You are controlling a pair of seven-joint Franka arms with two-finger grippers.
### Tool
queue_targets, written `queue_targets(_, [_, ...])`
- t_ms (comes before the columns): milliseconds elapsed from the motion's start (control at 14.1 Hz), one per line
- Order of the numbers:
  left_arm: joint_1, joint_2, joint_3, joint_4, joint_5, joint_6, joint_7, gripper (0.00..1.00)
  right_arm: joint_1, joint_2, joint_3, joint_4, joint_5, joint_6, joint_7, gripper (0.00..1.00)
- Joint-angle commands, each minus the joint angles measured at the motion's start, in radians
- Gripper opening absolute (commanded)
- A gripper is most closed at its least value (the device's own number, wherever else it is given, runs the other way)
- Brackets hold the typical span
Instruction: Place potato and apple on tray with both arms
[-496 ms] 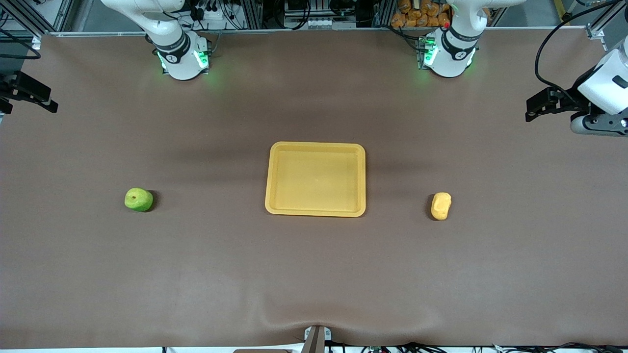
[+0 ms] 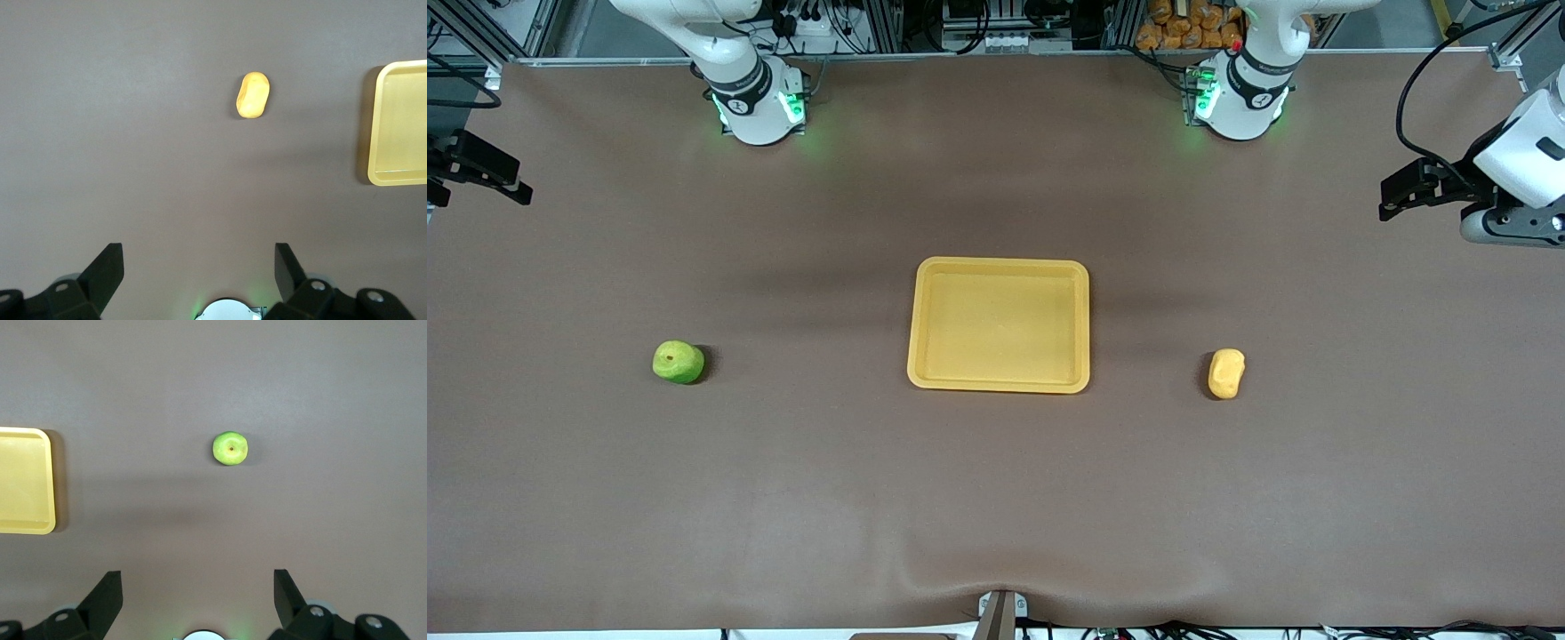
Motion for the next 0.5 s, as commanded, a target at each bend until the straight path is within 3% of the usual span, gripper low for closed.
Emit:
queue_targets(0, [0.003,0.029,-0.007,0.029,0.006,0.007,-0.008,1.0,-0.003,-0.017,0.001,-0.016,-0.001,-0.003,0.008,1.0])
queue_targets(425, [-0.009,0.208,-0.007,0.21,0.0,0.013,-0.057,1.0,-0.001,-0.005,0.001,0.001,0.002,0.009,0.006,1.0])
